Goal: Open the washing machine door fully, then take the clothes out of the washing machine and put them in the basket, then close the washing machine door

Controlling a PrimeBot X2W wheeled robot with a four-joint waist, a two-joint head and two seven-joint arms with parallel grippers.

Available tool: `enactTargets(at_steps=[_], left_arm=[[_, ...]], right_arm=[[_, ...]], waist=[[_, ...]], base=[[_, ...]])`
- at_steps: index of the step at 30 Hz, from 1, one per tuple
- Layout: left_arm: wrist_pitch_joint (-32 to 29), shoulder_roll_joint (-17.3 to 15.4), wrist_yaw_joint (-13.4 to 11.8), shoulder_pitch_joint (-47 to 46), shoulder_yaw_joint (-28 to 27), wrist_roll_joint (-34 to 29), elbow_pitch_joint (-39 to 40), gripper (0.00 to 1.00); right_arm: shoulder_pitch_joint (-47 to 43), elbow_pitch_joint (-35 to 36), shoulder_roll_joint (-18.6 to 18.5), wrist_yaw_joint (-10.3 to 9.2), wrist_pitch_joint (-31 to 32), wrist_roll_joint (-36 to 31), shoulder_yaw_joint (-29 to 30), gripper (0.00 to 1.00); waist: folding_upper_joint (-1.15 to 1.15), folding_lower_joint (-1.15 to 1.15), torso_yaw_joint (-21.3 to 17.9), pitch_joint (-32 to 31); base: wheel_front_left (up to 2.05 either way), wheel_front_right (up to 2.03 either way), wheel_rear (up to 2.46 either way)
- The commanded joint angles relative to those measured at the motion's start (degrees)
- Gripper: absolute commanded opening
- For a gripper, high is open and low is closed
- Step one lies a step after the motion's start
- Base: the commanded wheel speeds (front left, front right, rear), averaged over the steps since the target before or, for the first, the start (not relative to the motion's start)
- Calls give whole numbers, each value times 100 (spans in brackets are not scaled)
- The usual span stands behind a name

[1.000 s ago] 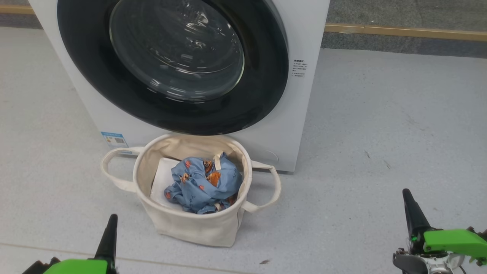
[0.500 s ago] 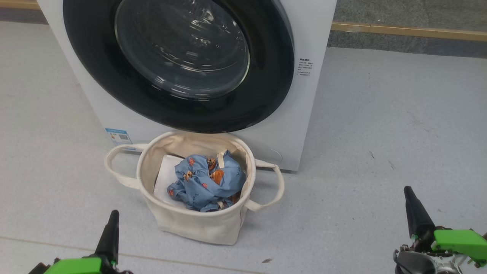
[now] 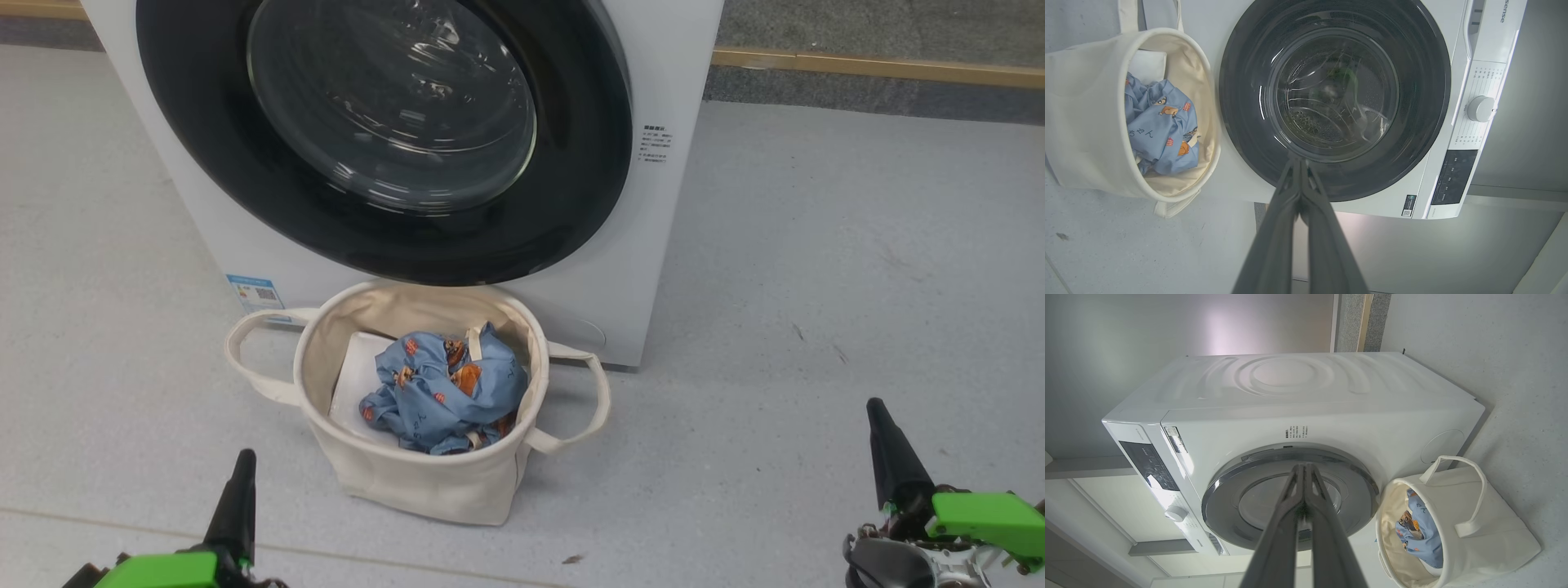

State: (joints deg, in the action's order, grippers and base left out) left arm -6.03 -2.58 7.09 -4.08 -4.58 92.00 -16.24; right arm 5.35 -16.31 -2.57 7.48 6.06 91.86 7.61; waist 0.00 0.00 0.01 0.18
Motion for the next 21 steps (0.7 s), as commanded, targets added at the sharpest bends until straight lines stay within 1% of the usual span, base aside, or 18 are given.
enactTargets(at_steps=[1, 21], left_arm=[[-47, -30, 40, -211, -196, 16, 219, 0], [-47, -30, 40, -211, -195, 16, 219, 0]], right_arm=[[83, 229, -31, 1, 44, 29, -108, 0], [83, 229, -31, 1, 43, 30, -108, 0]], waist=[[0, 0, -1, 0], [0, 0, -1, 0]], base=[[0, 0, 0], [0, 0, 0]])
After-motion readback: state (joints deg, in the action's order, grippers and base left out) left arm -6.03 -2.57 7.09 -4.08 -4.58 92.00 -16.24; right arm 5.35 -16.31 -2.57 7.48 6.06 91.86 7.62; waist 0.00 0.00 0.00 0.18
